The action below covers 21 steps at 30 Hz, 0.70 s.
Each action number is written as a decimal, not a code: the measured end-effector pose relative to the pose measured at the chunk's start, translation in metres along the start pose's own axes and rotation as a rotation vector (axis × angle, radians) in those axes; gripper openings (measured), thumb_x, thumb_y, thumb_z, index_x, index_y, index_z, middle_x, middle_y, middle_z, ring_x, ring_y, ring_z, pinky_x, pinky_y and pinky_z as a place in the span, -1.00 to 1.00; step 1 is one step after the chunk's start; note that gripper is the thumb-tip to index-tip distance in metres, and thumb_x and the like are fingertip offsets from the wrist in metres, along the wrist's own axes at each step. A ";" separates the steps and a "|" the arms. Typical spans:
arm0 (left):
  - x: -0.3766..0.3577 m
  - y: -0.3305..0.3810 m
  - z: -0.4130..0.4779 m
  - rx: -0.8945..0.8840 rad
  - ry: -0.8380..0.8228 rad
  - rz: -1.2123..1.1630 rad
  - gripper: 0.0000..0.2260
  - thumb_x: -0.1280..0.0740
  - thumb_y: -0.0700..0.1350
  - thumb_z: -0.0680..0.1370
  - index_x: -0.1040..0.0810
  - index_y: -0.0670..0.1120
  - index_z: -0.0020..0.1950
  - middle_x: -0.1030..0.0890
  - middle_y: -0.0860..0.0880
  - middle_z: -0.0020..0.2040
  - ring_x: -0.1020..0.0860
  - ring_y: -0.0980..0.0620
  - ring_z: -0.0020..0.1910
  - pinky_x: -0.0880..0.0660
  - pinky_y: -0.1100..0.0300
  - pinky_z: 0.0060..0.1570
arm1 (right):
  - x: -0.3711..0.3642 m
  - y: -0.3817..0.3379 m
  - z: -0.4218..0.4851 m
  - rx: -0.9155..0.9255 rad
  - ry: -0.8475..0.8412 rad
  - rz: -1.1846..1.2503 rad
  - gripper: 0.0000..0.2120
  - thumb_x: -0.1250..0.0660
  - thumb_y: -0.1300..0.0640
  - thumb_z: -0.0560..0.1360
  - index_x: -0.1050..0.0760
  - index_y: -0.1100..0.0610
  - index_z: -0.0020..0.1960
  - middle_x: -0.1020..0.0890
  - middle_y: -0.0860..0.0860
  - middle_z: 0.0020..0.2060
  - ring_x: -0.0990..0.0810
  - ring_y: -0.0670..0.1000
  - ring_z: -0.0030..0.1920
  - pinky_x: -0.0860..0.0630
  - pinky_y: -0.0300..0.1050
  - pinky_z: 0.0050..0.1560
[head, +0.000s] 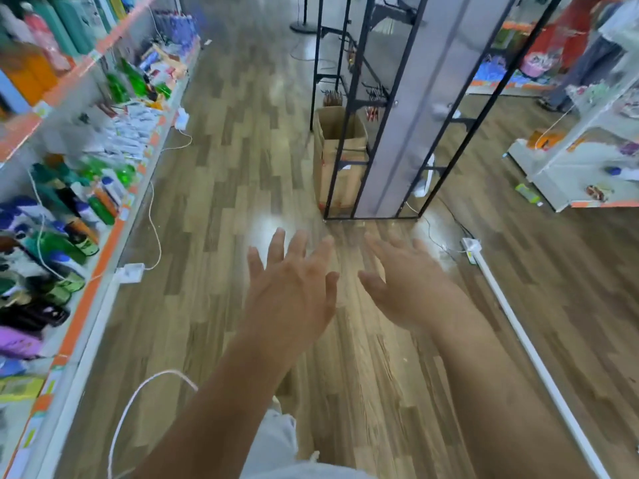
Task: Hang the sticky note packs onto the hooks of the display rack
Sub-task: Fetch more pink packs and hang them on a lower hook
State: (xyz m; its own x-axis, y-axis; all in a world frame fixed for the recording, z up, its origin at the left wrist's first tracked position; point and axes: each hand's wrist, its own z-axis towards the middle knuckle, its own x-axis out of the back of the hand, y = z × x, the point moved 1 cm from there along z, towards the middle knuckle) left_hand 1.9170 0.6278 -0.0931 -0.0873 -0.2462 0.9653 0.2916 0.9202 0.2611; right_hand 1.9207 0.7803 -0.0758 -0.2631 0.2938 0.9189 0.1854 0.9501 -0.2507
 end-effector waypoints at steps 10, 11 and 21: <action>0.032 -0.073 0.218 -0.019 -0.020 0.004 -0.55 -0.02 0.08 0.66 -0.11 0.10 0.56 -0.17 -0.03 0.57 0.00 -0.12 0.58 -0.05 -0.20 0.47 | 0.053 -0.041 0.201 0.011 0.029 -0.017 -0.46 -0.06 -0.09 0.61 -0.02 -0.01 0.54 -0.20 0.06 0.50 -0.05 0.20 0.52 -0.10 0.23 0.46; 0.032 -0.076 0.241 -0.023 -0.030 0.003 -0.55 -0.02 0.08 0.66 -0.11 0.10 0.56 -0.17 -0.04 0.57 0.00 -0.12 0.58 -0.04 -0.20 0.47 | 0.059 -0.043 0.220 -0.012 0.023 -0.012 -0.46 -0.06 -0.09 0.62 -0.01 -0.02 0.55 -0.17 0.05 0.51 -0.02 0.20 0.53 -0.08 0.23 0.47; 0.052 -0.092 0.486 -0.084 -0.024 0.009 -0.57 -0.06 0.07 0.66 -0.13 0.11 0.54 -0.19 -0.01 0.56 -0.02 -0.11 0.58 0.01 -0.23 0.49 | 0.140 -0.034 0.444 -0.027 0.077 0.148 -0.44 -0.12 -0.06 0.61 -0.01 -0.05 0.55 -0.19 0.03 0.50 -0.03 0.19 0.52 -0.10 0.28 0.46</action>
State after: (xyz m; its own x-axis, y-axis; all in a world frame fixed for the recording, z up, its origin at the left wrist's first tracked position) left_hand 1.4229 0.6777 -0.0710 -0.1069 -0.2301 0.9673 0.3711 0.8933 0.2535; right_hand 1.4570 0.8349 -0.0741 -0.1575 0.4204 0.8936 0.2424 0.8936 -0.3777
